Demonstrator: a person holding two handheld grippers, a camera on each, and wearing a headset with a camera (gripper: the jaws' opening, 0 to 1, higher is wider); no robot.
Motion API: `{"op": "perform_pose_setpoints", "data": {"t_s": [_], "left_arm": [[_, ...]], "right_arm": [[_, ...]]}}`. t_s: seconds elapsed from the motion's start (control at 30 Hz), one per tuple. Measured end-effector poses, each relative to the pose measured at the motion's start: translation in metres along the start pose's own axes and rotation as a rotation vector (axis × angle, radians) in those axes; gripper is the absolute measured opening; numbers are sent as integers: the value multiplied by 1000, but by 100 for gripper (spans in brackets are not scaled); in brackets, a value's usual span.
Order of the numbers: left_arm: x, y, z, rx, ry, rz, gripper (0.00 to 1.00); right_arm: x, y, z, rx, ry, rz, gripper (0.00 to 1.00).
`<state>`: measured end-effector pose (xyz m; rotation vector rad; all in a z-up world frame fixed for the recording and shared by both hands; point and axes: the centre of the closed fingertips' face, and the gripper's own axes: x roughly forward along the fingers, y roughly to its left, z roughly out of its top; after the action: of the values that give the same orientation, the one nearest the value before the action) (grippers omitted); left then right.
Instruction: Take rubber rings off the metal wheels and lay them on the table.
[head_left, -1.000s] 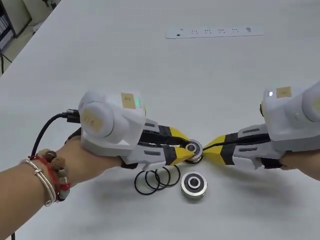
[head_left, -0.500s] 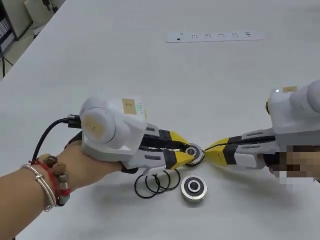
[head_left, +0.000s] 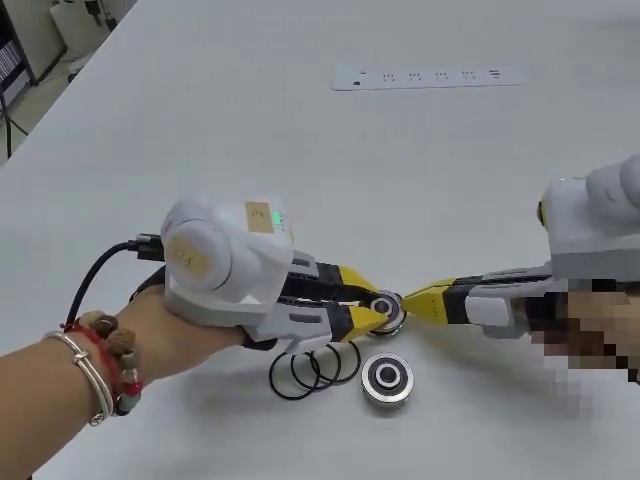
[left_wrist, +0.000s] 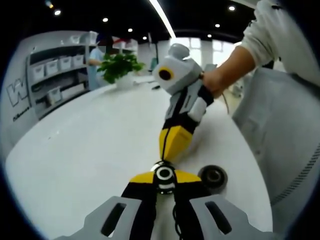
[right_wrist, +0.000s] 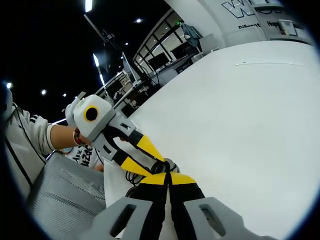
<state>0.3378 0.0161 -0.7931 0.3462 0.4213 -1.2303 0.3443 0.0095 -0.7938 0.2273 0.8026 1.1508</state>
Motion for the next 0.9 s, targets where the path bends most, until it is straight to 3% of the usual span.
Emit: {"op": "perform_pose_setpoints", "data": {"t_s": [0.3, 0.43, 0.5, 0.6, 0.9], "left_arm": [[1, 0, 0, 1, 2, 4, 13], [1, 0, 0, 4, 5, 4, 13], [1, 0, 0, 1, 1, 4, 13], [1, 0, 0, 2, 2, 5, 13], [1, 0, 1, -6, 3, 18, 14]], "right_arm": [[3, 5, 2, -38, 10, 10, 0], [6, 10, 2, -97, 21, 18, 0], [7, 13, 5, -99, 2, 34, 0], [9, 7, 8, -124, 12, -4, 0], [6, 5, 7, -115, 9, -4, 0]]}}
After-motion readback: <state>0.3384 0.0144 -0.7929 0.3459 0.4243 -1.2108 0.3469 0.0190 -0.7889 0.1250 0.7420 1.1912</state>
